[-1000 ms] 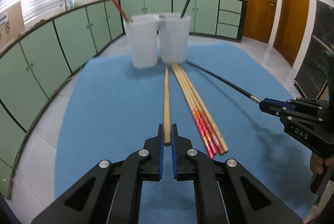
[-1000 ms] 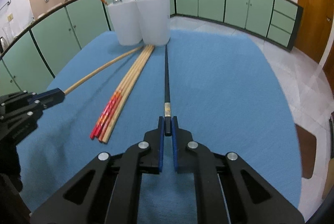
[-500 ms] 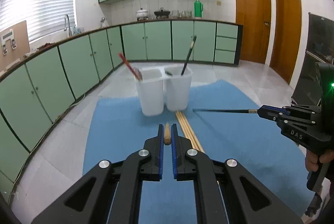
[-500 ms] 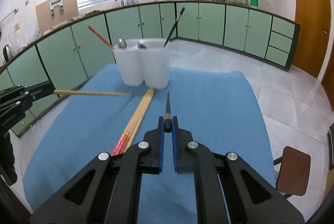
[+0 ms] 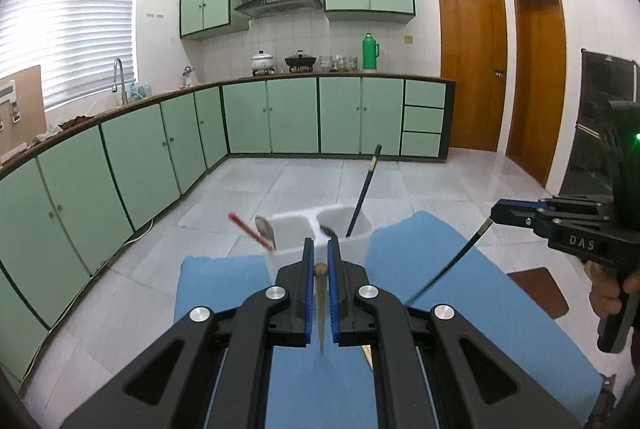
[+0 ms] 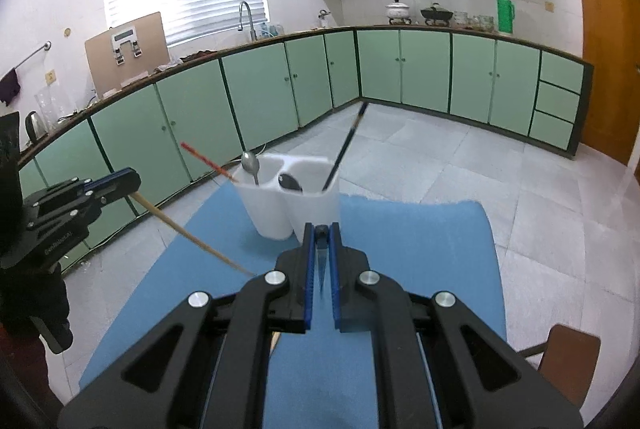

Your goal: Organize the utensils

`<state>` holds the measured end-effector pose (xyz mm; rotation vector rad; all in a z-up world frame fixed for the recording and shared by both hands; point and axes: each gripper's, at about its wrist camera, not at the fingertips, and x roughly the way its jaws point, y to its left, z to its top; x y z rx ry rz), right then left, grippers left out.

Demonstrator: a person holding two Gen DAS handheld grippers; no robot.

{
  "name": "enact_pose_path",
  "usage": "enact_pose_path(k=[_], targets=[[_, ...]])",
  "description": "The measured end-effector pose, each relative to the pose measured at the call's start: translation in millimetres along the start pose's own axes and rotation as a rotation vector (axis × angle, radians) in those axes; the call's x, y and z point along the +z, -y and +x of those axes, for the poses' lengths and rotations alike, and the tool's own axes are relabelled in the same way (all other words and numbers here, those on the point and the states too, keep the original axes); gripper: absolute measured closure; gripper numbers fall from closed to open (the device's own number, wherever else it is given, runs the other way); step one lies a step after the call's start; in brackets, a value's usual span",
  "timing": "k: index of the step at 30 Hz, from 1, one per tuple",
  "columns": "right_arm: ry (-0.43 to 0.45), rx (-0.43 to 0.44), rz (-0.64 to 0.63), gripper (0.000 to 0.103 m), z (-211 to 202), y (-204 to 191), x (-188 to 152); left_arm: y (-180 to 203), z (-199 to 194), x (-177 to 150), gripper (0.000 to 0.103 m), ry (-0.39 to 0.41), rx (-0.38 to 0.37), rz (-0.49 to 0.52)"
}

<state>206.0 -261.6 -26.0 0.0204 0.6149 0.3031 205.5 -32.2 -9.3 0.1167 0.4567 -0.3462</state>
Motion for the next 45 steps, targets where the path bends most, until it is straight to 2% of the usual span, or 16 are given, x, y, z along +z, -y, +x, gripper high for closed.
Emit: enact_pose_path(k=[9,19,25,30,35,41,42,43,45], targets=[[0.032,0.06,-0.047,0.097,-7,-5,50,0,-4,28,0.097,0.073,-0.021,0.014],[0.162,0.09,-0.135,0.097,-24,-21,115,-2,-15,83,0.097,0.221,-0.016,0.028],[0.249,0.057,-0.139,0.097,-12,-20,155,-3,3,115,0.097,0.299,0.032,0.053],[0.266,0.056,-0.118,0.097,23,-10,169,-14,38,118,0.097,0.313,0.054,0.035],[0.231,0.041,-0.112,0.097,63,-4,166,-24,74,106,0.097,0.299,0.05,0.009],[0.139,0.047,-0.078,0.096,105,3,144,-34,115,85,0.096,0.196,0.03,-0.017],[0.123,0.048,-0.074,0.096,110,2,141,-36,119,80,0.092,0.174,0.028,-0.024],[0.109,0.045,-0.066,0.094,113,3,137,-38,121,77,0.081,0.16,0.028,-0.029],[0.106,0.032,-0.061,0.088,114,3,130,-41,119,71,0.068,0.151,0.036,-0.036]])
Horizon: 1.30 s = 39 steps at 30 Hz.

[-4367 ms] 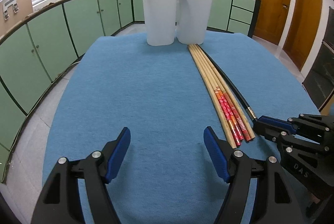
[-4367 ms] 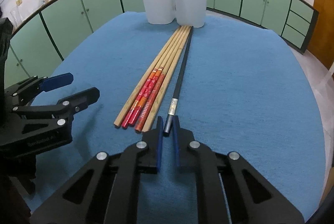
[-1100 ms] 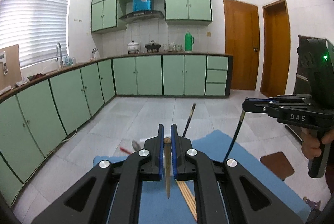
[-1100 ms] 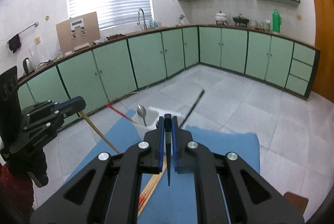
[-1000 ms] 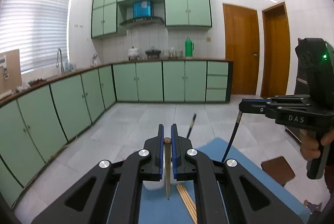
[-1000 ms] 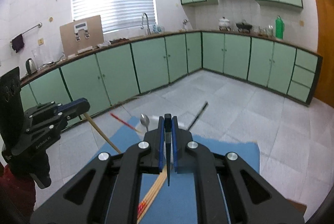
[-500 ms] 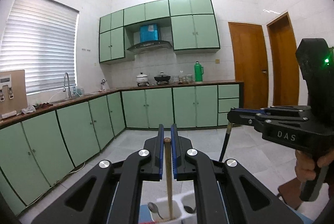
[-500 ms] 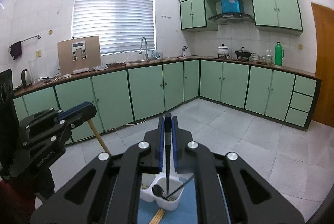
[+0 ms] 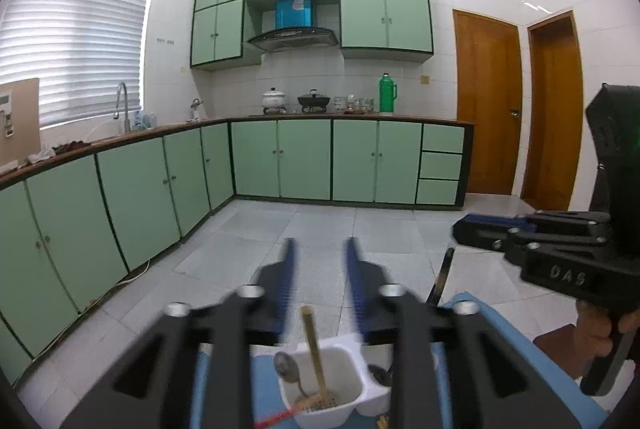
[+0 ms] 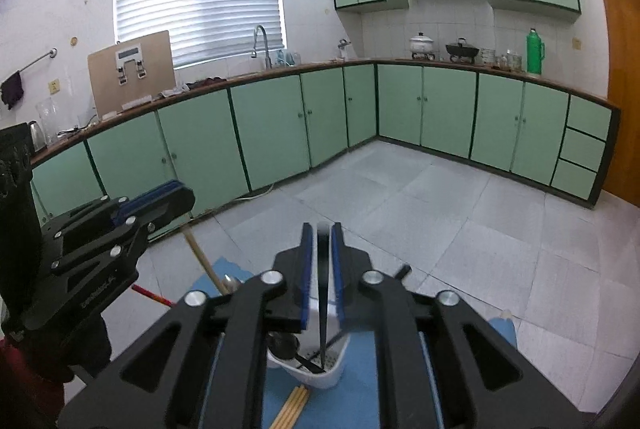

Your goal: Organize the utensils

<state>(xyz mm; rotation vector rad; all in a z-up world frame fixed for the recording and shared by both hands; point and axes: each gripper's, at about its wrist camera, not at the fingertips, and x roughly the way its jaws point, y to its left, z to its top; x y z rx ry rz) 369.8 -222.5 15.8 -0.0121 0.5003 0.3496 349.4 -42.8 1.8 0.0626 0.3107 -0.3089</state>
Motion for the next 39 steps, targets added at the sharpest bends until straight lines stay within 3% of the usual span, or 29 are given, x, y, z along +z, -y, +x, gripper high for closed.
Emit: enact_pose_path(k=[2,6,11,14,22,30,39], targets=[[0.012,-0.015,0.012,0.071,-5,2,-5,-3,-8,-2,0.065,0.005,0.003,0.0],[0.054,-0.053,0.037,0.058,-28,8,-13,-1,-35,-5,0.052,0.022,0.026,0.008],[0.117,-0.11,0.047,0.023,-70,8,-33,6,-77,-16,0.034,0.036,0.039,0.019],[0.145,-0.134,0.041,0.012,-91,5,-50,12,-98,-32,0.024,0.024,0.037,0.01],[0.07,-0.152,0.076,0.009,-115,-12,-124,28,-124,-107,0.017,-0.116,0.058,-0.033],[-0.076,-0.194,0.127,0.009,-104,-28,-205,30,-123,-186,0.017,-0.311,0.073,-0.067],[-0.231,-0.18,0.174,0.009,-91,-42,-263,24,-121,-231,0.017,-0.439,0.101,-0.086]])
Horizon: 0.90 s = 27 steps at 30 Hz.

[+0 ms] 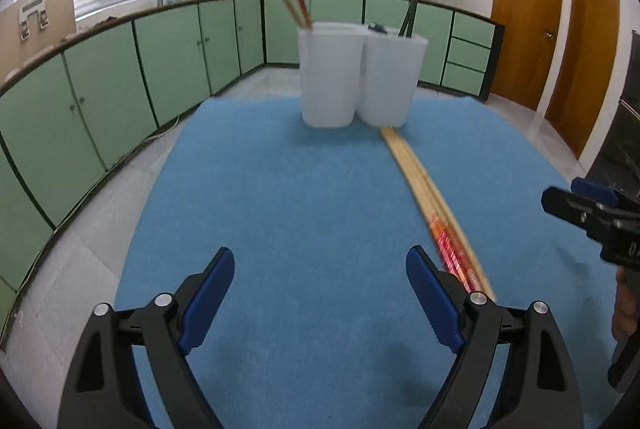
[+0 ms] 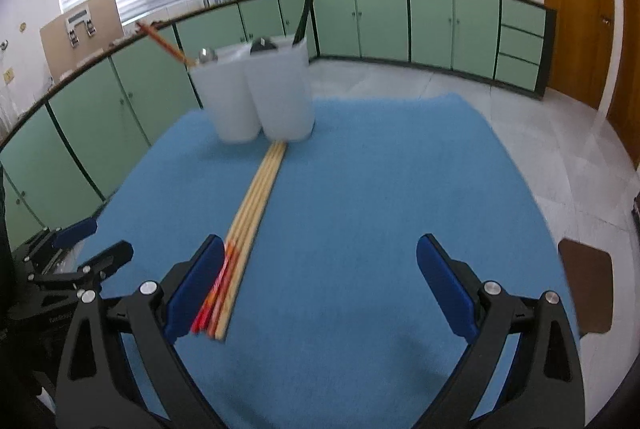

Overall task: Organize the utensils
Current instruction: 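Open both tools and move them back toward the chopsticks on the mat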

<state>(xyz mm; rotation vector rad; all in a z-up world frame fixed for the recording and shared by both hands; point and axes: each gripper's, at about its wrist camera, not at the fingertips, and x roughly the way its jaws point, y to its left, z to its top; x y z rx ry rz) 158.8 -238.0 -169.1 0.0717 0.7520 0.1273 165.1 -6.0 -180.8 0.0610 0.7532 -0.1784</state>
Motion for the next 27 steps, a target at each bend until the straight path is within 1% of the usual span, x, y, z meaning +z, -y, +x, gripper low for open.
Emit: enact_pose_path(k=[2,3,4,5,9,11,16,21,24,26,27], targets=[[-0.027,0.0,0.004,0.011,4,-3,-11,0,2,-3,0.017,-0.013,0.007,-0.001],[-0.039,0.005,0.003,0.013,5,-5,-16,0,2,-4,0.017,-0.017,0.011,0.002],[-0.05,0.009,-0.003,0.022,6,-6,-19,1,2,-5,0.017,-0.022,0.017,0.008],[-0.065,0.013,-0.015,0.026,8,-9,-23,1,2,-7,0.017,-0.025,0.022,0.014],[-0.111,0.026,-0.055,0.032,13,-22,-33,0,2,-8,0.017,-0.031,0.022,0.02],[-0.127,0.041,-0.064,0.038,14,-28,-36,-1,2,-10,0.017,-0.035,0.026,0.018],[-0.155,0.054,-0.11,0.043,19,-43,-42,-6,4,-11,0.017,-0.04,0.037,0.009],[-0.171,0.042,-0.134,0.045,22,-50,-44,-12,5,-11,0.017,-0.043,0.036,-0.007],[-0.164,0.005,-0.134,0.045,20,-47,-42,-13,6,-11,0.017,-0.045,0.034,-0.01],[-0.168,-0.039,-0.129,0.046,19,-42,-40,-13,6,-11,0.017,-0.043,0.032,-0.009],[-0.173,-0.035,-0.123,0.046,18,-40,-40,-12,6,-11,0.017,-0.042,0.031,-0.008]])
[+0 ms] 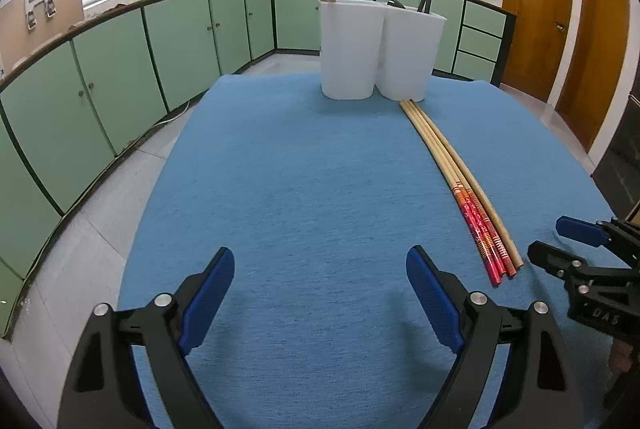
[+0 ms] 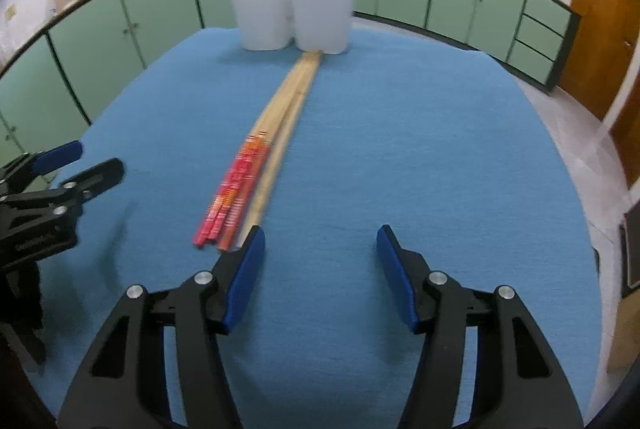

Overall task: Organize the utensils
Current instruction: 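Open both tools and move them back toward the chopsticks on the mat, then grasp a plain wooden chopstick with the right tool while the left grasps a red-patterned one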

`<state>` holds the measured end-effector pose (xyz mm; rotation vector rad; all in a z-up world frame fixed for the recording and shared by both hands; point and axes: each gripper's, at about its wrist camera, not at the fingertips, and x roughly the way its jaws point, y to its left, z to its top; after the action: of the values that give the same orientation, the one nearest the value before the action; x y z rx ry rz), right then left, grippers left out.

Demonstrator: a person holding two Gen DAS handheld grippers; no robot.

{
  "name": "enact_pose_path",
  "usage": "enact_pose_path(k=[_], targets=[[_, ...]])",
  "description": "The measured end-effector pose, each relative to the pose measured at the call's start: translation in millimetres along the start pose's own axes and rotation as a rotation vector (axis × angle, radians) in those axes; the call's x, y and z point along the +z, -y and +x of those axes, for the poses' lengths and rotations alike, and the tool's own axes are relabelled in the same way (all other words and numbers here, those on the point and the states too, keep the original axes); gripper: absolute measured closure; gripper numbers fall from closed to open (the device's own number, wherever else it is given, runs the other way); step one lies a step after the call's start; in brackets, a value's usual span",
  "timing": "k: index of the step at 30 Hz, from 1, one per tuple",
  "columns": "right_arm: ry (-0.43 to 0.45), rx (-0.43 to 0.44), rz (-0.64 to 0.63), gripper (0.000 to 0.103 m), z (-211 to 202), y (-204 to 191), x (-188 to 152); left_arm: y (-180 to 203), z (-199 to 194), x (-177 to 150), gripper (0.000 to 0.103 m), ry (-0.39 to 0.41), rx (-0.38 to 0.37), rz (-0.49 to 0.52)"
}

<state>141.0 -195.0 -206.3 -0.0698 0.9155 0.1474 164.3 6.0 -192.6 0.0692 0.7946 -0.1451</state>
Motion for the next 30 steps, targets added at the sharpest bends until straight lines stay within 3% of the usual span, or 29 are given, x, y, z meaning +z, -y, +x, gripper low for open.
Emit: enact_pose_path(k=[5,15,20,21,25,30], targets=[[0.003,0.078,0.012,0.048,-6,-2,-4,2,-1,-1,0.017,0.002,0.005,0.009],[-0.007,-0.018,-0.011,0.056,2,-3,-1,-2,-3,-2,0.017,0.004,0.01,0.014],[-0.008,0.039,0.012,0.057,2,1,-1,2,-3,-1,0.017,-0.002,-0.008,0.015],[-0.004,0.05,0.009,0.059,3,-2,0,4,-3,-1,0.017,-0.002,-0.01,0.017],[-0.002,0.092,-0.007,0.095,9,-5,5,10,-4,0,0.017,-0.004,-0.017,0.034],[-0.006,0.111,0.024,0.096,5,5,3,23,-4,1,0.017,-0.013,-0.053,0.044]])
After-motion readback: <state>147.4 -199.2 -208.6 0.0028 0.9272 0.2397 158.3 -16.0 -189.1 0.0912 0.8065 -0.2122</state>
